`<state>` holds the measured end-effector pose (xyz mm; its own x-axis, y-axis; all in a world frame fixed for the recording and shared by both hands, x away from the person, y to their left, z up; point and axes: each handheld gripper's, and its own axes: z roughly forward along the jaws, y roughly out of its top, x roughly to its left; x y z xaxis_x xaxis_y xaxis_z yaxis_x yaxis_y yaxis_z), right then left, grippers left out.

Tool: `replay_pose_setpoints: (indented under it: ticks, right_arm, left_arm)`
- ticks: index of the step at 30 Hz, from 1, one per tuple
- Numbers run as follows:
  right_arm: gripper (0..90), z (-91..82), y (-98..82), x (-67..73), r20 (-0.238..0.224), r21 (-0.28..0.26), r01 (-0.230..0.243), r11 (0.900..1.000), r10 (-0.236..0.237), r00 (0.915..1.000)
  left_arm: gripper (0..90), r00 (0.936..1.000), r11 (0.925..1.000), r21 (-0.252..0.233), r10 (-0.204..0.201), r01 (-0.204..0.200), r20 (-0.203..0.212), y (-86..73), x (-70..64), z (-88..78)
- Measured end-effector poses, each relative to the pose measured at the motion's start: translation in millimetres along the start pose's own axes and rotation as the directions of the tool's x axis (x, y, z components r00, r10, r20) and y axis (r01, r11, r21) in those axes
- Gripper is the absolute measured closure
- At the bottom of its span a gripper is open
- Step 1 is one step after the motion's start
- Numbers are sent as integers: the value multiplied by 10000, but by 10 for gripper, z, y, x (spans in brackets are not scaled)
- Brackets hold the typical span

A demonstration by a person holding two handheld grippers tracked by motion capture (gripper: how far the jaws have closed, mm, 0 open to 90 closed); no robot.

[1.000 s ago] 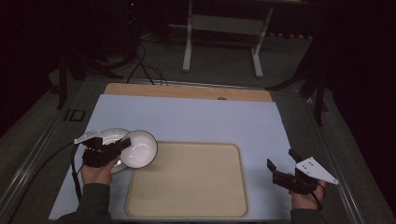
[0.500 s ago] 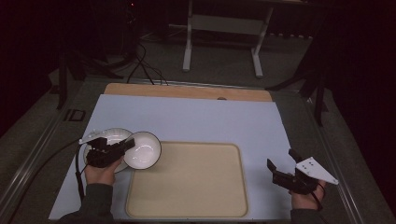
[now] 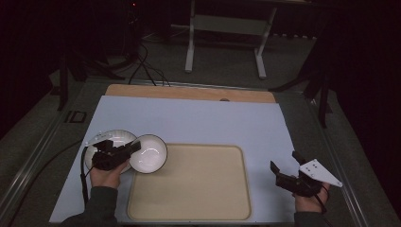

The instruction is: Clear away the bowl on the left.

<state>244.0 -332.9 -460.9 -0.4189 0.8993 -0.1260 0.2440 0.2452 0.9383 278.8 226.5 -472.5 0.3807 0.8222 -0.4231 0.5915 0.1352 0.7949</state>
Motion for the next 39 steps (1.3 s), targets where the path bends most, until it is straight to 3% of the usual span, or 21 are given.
replay_pose_setpoints:
  ticks: [39]
  right_arm:
    - [132, 0, 0, 2, 0, 15, 18, 10000, -18, 10000]
  left_arm:
    - [766, 9982, 9987, 314, 397, -412, 459, -50, -137, 174]
